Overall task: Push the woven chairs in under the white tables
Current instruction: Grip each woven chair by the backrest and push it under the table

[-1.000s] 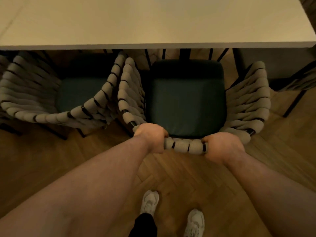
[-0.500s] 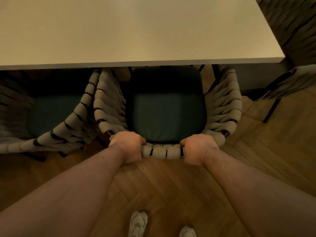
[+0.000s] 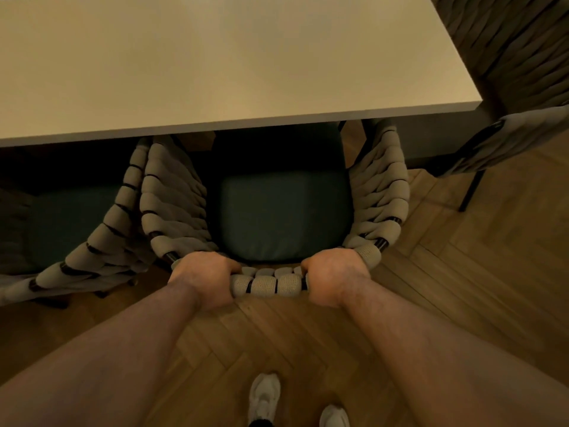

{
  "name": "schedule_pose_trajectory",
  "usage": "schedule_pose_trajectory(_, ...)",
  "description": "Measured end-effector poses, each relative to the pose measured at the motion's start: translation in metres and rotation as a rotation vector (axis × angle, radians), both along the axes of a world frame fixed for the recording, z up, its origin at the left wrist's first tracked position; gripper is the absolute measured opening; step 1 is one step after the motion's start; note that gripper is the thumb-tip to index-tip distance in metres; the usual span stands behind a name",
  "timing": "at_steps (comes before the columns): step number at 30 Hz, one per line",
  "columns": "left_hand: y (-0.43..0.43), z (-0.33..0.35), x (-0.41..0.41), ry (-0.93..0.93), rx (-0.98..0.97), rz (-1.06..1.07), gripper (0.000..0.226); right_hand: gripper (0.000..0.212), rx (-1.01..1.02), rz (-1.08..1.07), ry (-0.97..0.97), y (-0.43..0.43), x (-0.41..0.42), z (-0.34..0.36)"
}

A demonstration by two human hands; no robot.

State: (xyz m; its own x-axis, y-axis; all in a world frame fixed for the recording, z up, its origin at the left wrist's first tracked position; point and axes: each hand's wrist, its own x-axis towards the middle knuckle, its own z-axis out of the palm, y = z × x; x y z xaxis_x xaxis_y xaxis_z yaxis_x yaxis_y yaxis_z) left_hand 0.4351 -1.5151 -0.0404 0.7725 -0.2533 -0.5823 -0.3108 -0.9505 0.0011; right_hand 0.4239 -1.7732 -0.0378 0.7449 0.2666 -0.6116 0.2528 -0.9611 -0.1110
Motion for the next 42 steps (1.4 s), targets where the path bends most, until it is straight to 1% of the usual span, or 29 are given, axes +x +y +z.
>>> schedule_pose_trajectory(3,0.001,-0.001,0.0,0.02,0.016,0.005,0.033,0.012,-0.002,-0.009,-0.01,0.001,-0.002,0.001)
schedule_pose_trajectory(6,0.002,-0.001,0.002,0.018,0.031,0.006,0.032,0.015,-0.021,-0.02,-0.042,0.005,-0.005,0.001)
schedule_pose_trajectory(9,0.0,0.004,0.002,0.065,0.037,0.032,0.032,0.032,-0.079,-0.008,-0.056,0.007,-0.011,0.005)
schedule_pose_trajectory(12,-0.009,0.016,0.001,0.148,0.087,0.058,0.041,0.049,-0.026,-0.073,-0.011,0.003,-0.02,0.023)
schedule_pose_trajectory(13,-0.014,0.02,0.001,0.165,0.108,0.057,0.043,0.052,0.001,-0.103,0.005,-0.002,-0.026,0.033)
schedule_pose_trajectory(16,-0.031,0.036,-0.008,0.165,0.145,0.069,0.033,0.061,0.047,-0.189,0.003,-0.025,-0.046,0.067)
schedule_pose_trajectory(18,-0.047,0.055,-0.016,0.165,0.101,0.085,0.031,0.061,0.029,-0.265,-0.032,-0.047,-0.059,0.092)
schedule_pose_trajectory(20,-0.067,0.075,-0.022,0.145,0.028,0.085,0.037,0.059,0.007,-0.339,-0.073,-0.076,-0.071,0.117)
schedule_pose_trajectory(24,-0.117,0.109,-0.026,0.067,-0.085,0.03,0.06,0.07,-0.041,-0.45,-0.082,-0.144,-0.094,0.157)
schedule_pose_trajectory(27,-0.165,0.125,-0.019,0.028,-0.156,0.045,0.072,0.072,-0.044,-0.535,-0.115,-0.205,-0.107,0.175)
schedule_pose_trajectory(31,-0.255,0.153,-0.006,0.008,-0.198,0.038,0.075,0.068,-0.048,-0.563,-0.186,-0.293,-0.117,0.191)
schedule_pose_trajectory(33,-0.309,0.165,-0.005,-0.032,-0.214,0.042,0.072,0.066,-0.04,-0.558,-0.214,-0.342,-0.119,0.199)
schedule_pose_trajectory(36,-0.391,0.18,-0.011,-0.064,-0.216,0.016,0.068,0.072,-0.027,-0.532,-0.247,-0.416,-0.127,0.212)
schedule_pose_trajectory(39,-0.464,0.185,-0.015,-0.125,-0.238,0.02,0.073,0.07,-0.03,-0.495,-0.294,-0.487,-0.126,0.225)
schedule_pose_trajectory(42,-0.52,0.183,-0.012,-0.183,-0.26,0.026,0.077,0.071,-0.041,-0.476,-0.306,-0.547,-0.107,0.238)
